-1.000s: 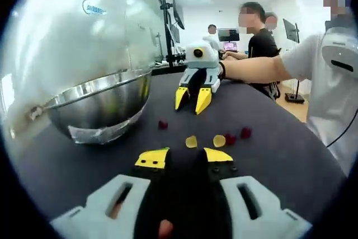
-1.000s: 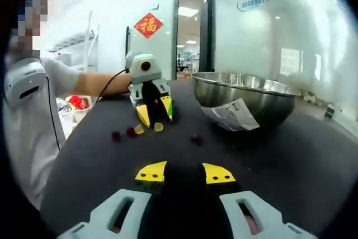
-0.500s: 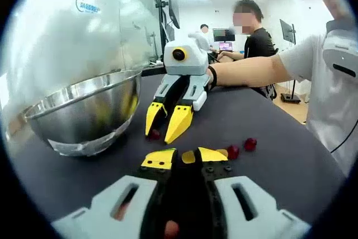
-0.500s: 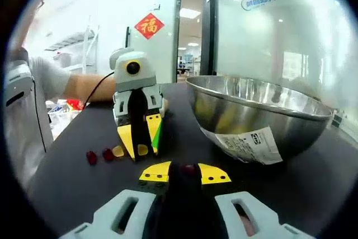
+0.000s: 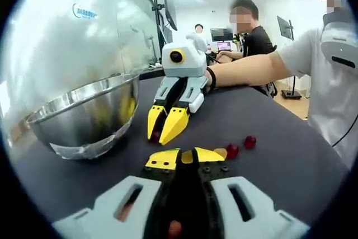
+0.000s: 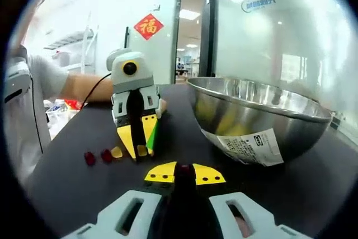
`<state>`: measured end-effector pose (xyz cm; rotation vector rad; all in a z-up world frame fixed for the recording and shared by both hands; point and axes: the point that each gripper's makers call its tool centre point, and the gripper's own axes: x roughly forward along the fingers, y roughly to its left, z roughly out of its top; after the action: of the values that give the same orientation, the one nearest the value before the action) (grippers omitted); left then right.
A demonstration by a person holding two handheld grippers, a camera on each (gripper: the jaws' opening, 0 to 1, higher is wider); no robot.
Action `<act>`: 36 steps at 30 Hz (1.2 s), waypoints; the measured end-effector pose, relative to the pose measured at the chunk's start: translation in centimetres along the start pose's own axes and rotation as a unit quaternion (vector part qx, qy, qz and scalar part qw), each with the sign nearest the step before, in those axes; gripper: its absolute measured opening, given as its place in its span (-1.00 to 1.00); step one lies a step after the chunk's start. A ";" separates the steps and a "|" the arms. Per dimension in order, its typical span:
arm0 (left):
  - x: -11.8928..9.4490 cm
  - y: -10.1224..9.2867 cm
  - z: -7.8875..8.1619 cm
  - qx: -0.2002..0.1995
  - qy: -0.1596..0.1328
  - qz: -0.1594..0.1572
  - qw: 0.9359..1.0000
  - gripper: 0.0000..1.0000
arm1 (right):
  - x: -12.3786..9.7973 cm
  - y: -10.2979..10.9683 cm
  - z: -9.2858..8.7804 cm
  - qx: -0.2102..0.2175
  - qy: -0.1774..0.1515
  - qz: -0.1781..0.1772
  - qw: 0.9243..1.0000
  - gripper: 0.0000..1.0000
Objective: Pick candy and put bowl
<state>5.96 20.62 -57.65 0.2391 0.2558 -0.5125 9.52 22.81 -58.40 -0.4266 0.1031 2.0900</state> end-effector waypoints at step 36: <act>-1.4 12.8 9.0 -0.006 -0.038 0.136 0.990 -0.70 | -3.2 -8.8 10.9 -0.030 -0.076 -0.121 0.989 -0.56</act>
<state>12.96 29.51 -46.74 0.2382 0.1495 -0.2497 15.63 27.56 -46.31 -0.2981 -0.0965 1.8809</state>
